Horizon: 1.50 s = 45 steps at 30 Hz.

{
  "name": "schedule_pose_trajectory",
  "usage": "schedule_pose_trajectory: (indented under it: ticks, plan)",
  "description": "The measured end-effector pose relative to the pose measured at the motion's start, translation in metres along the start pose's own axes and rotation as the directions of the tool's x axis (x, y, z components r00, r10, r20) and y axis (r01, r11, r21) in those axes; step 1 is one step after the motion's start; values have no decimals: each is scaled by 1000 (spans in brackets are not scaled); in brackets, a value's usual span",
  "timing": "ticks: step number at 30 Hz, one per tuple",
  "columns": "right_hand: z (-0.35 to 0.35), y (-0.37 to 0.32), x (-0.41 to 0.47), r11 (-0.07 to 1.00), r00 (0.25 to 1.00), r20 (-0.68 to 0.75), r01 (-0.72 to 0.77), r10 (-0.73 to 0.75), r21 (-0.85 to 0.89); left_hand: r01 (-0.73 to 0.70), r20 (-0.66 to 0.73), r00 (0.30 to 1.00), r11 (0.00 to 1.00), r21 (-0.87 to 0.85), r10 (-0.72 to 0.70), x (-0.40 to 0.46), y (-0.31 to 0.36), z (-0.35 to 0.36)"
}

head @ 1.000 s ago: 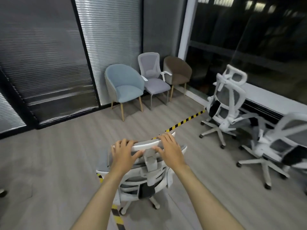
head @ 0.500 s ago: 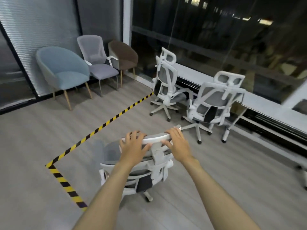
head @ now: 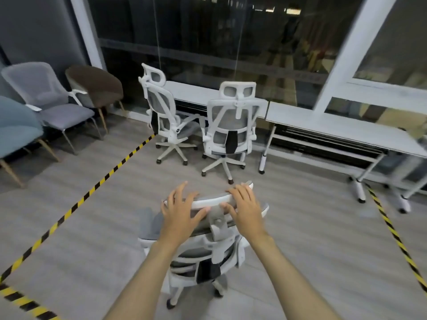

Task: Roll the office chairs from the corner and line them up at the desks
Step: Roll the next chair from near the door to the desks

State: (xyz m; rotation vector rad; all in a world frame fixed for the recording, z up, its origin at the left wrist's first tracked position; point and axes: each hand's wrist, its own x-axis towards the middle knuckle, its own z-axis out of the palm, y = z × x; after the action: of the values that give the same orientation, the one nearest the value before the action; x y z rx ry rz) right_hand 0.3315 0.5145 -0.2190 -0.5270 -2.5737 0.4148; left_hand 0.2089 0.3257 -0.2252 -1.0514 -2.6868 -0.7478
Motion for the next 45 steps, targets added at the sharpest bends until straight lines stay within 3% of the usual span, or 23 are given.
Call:
schedule_pose_trajectory:
  ticks: [5,13,17,26,31,45]
  plan:
    - [-53,96,0,984,998,-70,-9,-4,-179,-76,29,997,996,-42,77,27,77,49]
    - [-104,213,35,974,985,24,-165,171,-156,-169,158,972,984,-56,176,108,174,111]
    - [-122,259,61,960,972,80,-200,219,-194,-257,152,954,966,-25,258,162,207,141]
    - [-118,354,145,900,950,-25,-304,312,-314,-434,173,879,896,-91,444,307,251,216]
    - [-116,403,200,851,915,-79,-398,396,-343,-519,183,841,855,11,509,378,287,250]
    - [-96,561,375,782,863,-225,-505,452,-366,-355,213,889,904,-239,405,567,374,373]
